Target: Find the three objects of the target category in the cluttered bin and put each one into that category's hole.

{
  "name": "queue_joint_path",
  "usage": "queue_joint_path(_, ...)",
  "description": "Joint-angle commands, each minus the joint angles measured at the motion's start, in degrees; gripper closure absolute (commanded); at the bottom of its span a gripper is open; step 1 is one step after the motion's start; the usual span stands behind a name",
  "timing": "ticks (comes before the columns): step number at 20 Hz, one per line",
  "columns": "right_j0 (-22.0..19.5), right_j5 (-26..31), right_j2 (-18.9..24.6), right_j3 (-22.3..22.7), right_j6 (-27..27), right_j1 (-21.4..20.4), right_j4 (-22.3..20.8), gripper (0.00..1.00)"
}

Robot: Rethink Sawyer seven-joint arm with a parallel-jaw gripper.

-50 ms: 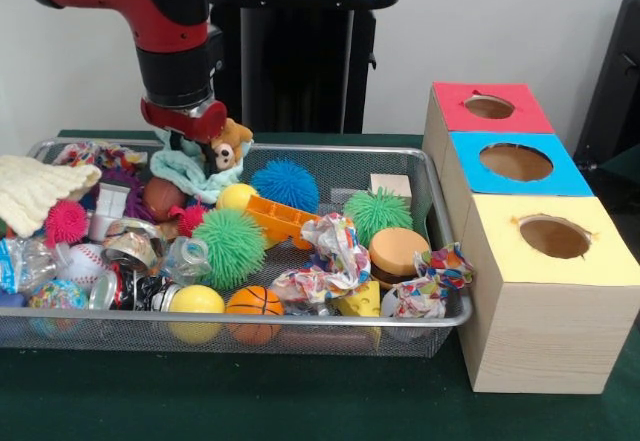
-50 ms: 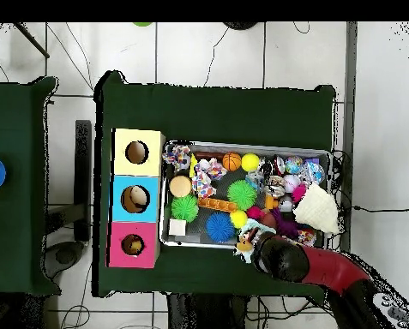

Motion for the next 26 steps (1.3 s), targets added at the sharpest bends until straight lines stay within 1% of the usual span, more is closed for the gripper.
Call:
queue_joint_path(1, 0.1, -1.5, 1.6, -5.3, 0.3, 3.3, -1.5, 0.00)
queue_joint_path(5, -0.5, -0.7, 2.5, -4.0, 0.2, 1.9, -0.7, 0.00)
queue_joint_path(7, -0.6, -0.1, 3.1, -3.1, 0.2, 0.5, -0.1, 0.00)
queue_joint_path(9, -1.1, 1.3, 4.8, -0.9, -0.1, -2.1, 1.3, 0.00)
queue_joint_path(11, -1.4, 4.5, 6.3, 1.7, -0.8, -6.5, 3.2, 0.00)
queue_joint_path(12, -1.1, 5.8, 6.5, 2.7, -0.9, -8.3, 3.8, 0.00)
queue_joint_path(14, -1.4, 6.8, 7.4, 3.5, -1.4, -10.1, 4.7, 0.00)
queue_joint_path(16, -1.8, 7.1, 8.0, 4.2, -1.5, -11.0, 5.3, 0.00)
queue_joint_path(19, -2.3, 6.7, 8.6, 5.0, -1.2, -11.3, 5.9, 0.00)
queue_joint_path(23, -3.3, 6.3, 9.6, 4.8, -1.5, -11.0, 6.7, 0.00)
queue_joint_path(26, -4.0, 4.9, 10.3, 4.4, -1.5, -9.9, 6.7, 0.00)
